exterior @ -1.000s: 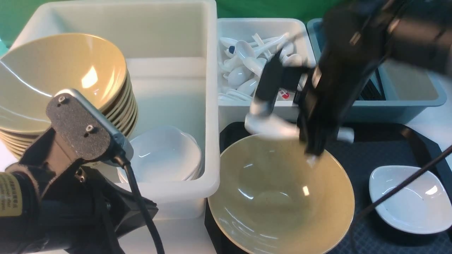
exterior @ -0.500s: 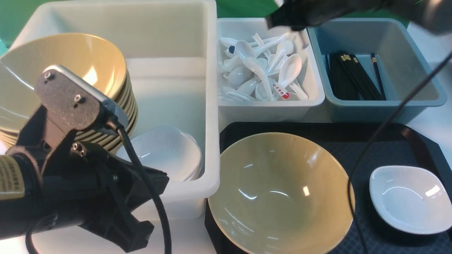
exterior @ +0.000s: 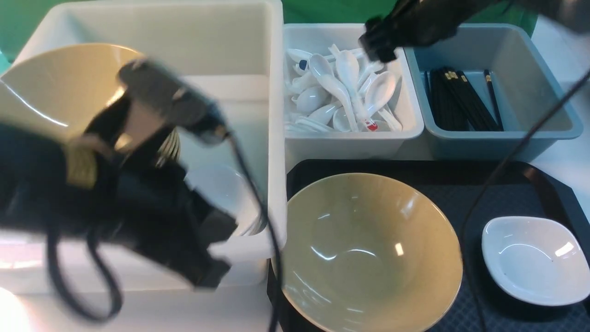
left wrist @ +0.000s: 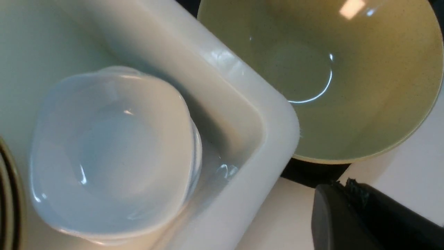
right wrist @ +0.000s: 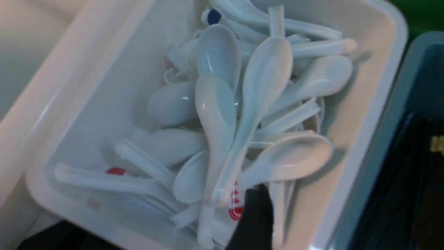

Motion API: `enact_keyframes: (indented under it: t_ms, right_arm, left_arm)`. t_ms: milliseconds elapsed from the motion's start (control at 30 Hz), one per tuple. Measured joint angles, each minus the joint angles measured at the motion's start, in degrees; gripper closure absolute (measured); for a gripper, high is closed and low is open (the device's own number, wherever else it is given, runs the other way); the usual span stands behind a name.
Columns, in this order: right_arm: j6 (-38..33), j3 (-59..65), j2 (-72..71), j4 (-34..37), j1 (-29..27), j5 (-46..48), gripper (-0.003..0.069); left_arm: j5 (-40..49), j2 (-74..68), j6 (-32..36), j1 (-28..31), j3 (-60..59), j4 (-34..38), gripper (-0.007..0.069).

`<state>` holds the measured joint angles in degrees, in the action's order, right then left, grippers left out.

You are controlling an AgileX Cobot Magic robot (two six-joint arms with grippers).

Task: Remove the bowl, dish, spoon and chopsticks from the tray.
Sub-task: Use the left arm to grab the yellow noodle bowl on the left

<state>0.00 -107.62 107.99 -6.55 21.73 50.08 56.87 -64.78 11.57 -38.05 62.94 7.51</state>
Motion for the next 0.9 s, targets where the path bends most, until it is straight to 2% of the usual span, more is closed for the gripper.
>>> enact_keyframes:
  t_ms: [100,200,267,333,400,467,500,567,600,633,667,700,800,900]
  right_arm:
    - [-1.97,2.27,-8.17,0.0,0.0,3.18,0.0125]
    - [-2.84,11.23,-19.77,0.0,0.0,3.47,0.0195]
    - [-2.67,15.44,-23.89,0.0,0.0,3.19,0.0219]
    - [-2.42,22.9,-30.49,0.04,0.0,2.57,0.0261]
    - [-2.16,32.35,-38.15,0.04,0.0,1.5,0.0302]
    - [-1.98,35.61,-40.77,0.04,0.0,1.07,0.0323]
    - [-1.8,39.67,-44.41,0.06,0.0,0.73,0.0352]
    - [-1.68,44.18,-47.67,0.06,0.0,0.47,0.0382]
    - [-1.62,44.55,-47.98,0.06,0.0,0.41,0.0386]
    - [-1.52,47.17,-50.19,0.06,0.0,0.36,0.0412]
    - [-1.52,47.17,-50.38,0.06,0.0,0.36,0.0414]
    - [-1.41,48.74,-51.44,0.11,0.0,0.41,0.0429]
    - [-1.37,49.72,-51.93,0.11,0.0,0.96,0.0437]
    - [-1.6,49.9,-51.93,0.11,0.0,1.18,0.0437]
  left_arm:
    - [4.37,-6.85,1.76,0.0,9.38,-1.83,0.064]
    - [7.75,-15.57,4.26,0.06,19.38,-2.98,0.0635]
    - [8.33,-18.25,5.0,0.06,21.39,-3.05,0.0631]
    - [10.0,-24.99,7.14,0.06,26.9,-2.11,0.0601]
    - [11.83,-31.54,8.53,0.06,30.77,-1.02,0.0555]
    - [12.51,-35.1,9.07,0.06,32.69,-0.62,0.0512]
    - [13.2,-39.56,9.92,0.06,35.14,-0.75,0.045]
    - [13.34,-43.86,11.66,0.06,37.73,-1.36,0.0373]
    - [13.34,-44.28,11.87,0.06,38.02,-1.47,0.0365]
    - [13.05,-47.49,13.89,0.06,40.32,-2.37,0.029]
    - [13.05,-47.78,13.89,0.06,40.55,-2.37,0.0282]
    - [12.08,-49.68,15.87,0.06,42.11,-2.49,0.0226]
    - [10.16,-51.48,18.28,0.0,43.3,-2.33,0.017]
    - [8.93,-53.1,19.69,-0.26,43.48,-2.25,0.0156]
